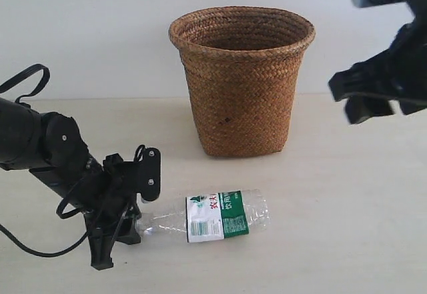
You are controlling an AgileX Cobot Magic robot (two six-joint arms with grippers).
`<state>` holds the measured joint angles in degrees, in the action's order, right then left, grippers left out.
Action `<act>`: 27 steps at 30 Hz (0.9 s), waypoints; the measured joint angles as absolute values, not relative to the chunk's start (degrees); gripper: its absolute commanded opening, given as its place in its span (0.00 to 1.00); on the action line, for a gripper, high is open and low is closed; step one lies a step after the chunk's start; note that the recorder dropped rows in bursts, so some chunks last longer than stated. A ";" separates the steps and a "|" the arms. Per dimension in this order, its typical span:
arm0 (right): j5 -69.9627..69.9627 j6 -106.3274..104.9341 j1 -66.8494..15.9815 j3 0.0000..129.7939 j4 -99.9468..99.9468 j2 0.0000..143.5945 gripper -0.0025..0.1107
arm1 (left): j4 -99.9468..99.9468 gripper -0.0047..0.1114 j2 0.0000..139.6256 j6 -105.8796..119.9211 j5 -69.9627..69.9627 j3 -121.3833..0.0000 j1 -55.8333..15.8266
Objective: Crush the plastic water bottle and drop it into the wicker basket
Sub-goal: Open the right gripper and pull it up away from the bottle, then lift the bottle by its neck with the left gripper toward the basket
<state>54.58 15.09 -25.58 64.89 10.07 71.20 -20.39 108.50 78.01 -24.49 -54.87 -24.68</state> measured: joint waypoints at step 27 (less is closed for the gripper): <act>58.55 6.47 -25.37 49.10 0.00 42.61 0.03 | -26.95 0.08 93.02 74.54 -54.60 -54.87 -40.44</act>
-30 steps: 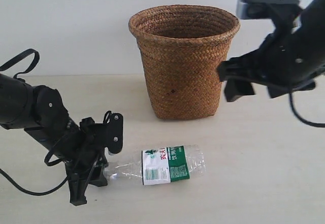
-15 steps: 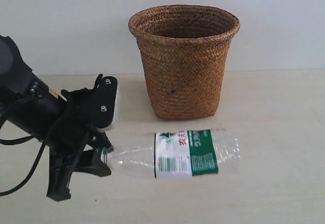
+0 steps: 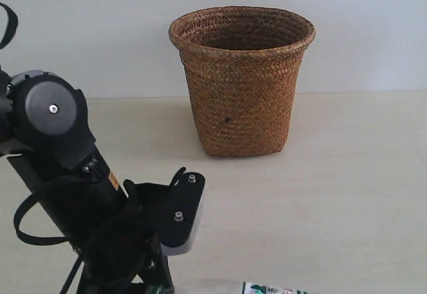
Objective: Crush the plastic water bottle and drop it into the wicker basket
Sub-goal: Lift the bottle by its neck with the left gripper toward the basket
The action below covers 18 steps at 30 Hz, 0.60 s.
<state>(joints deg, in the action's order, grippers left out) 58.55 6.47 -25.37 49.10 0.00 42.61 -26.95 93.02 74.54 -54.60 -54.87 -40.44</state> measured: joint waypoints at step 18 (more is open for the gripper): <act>59.24 5.18 -25.37 49.10 -0.92 42.61 0.03 | -27.20 0.08 93.67 77.82 -50.97 -55.77 -41.42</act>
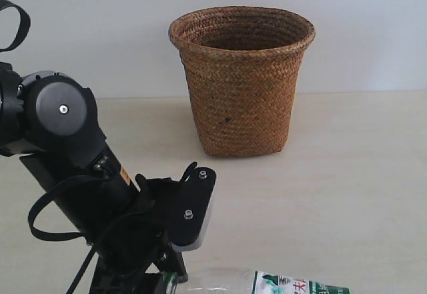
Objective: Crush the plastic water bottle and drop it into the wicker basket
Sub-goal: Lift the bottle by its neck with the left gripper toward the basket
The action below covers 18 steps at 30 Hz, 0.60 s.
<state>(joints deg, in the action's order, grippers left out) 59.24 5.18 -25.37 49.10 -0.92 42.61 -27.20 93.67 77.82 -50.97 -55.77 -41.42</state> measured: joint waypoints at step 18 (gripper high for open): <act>59.56 5.08 -25.37 49.10 -1.03 42.61 0.03 | -21.55 0.08 93.57 75.84 -42.68 -57.42 -41.42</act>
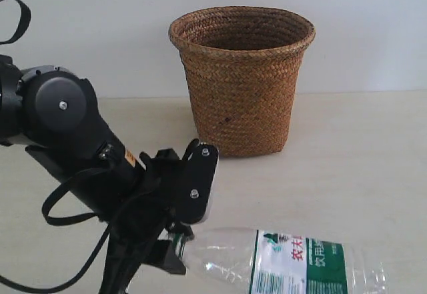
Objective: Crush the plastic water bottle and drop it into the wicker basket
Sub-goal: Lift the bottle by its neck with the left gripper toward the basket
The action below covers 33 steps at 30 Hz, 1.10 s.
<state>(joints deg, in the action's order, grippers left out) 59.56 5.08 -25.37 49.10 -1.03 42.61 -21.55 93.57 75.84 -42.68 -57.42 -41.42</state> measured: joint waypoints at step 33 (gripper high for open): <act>61.29 27.71 -25.73 50.08 26.30 33.95 0.03 | -1.51 0.08 96.02 59.93 -47.86 -71.73 -41.42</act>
<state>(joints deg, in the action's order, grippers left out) 61.29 27.71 -25.73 50.08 26.30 33.95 -1.51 96.02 59.93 -47.86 -71.73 -41.42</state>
